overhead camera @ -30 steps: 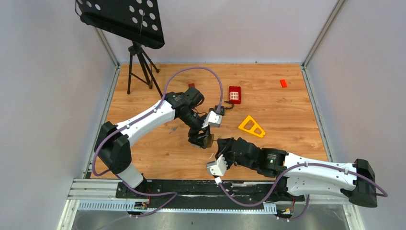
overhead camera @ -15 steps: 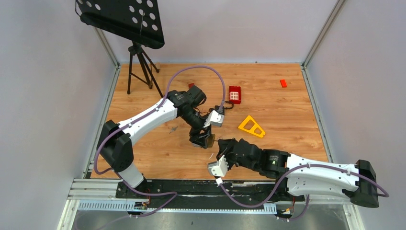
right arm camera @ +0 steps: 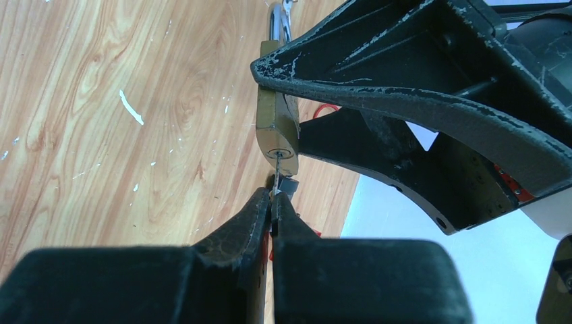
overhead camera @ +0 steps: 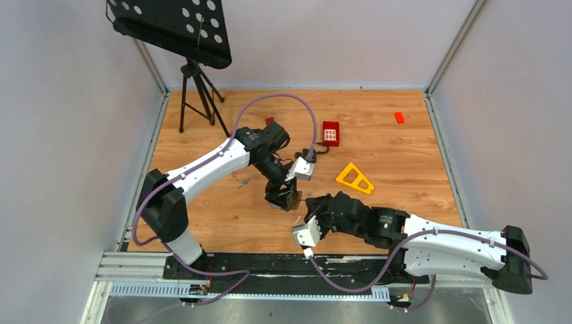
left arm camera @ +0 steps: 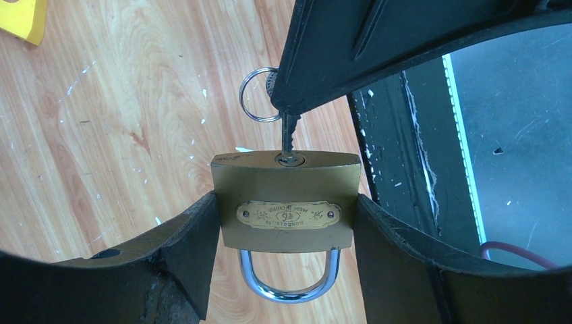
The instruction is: Unlock with the key
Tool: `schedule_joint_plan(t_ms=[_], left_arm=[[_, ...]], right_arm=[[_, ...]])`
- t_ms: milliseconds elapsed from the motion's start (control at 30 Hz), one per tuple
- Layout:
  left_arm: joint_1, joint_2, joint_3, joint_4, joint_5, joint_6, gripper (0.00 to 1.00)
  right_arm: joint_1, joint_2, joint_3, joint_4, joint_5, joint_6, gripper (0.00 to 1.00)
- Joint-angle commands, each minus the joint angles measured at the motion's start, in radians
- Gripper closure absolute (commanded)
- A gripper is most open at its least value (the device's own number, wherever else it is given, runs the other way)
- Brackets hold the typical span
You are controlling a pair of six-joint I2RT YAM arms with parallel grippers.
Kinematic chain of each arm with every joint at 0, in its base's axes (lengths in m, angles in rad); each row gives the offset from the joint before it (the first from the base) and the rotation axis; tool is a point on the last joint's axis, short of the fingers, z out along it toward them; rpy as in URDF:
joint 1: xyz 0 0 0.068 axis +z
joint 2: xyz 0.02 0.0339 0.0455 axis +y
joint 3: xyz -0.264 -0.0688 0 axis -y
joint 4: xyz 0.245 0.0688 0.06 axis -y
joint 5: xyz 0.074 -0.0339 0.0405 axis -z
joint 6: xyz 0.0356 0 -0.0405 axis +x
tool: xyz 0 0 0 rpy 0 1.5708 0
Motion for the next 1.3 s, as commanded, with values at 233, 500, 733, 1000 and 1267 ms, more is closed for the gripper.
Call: schedule_joint_plan(t_ms=[233, 500, 733, 1000, 1267], left_arm=[[-0.004, 0.005, 0.070, -0.041, 0.068, 0.053, 1.00], [-0.005, 0.034, 0.110, -0.070, 0.074, 0.075, 1.00], [-0.014, 0.061, 0.139, -0.093, 0.076, 0.072, 1.00], [-0.024, 0.074, 0.166, -0.088, 0.073, 0.043, 1.00], [-0.024, 0.094, 0.219, -0.121, 0.083, 0.036, 1.00]], right_arm=[[0.030, 0.013, 0.003, 0.112, 0.084, -0.081, 1.00], [0.053, 0.010, -0.011, 0.147, 0.117, -0.118, 1.00], [0.059, 0.005, -0.048, 0.183, 0.110, -0.128, 1.00], [0.058, 0.020, -0.013, 0.154, 0.031, -0.053, 1.00], [0.055, 0.026, 0.039, 0.094, -0.068, 0.040, 1.00]])
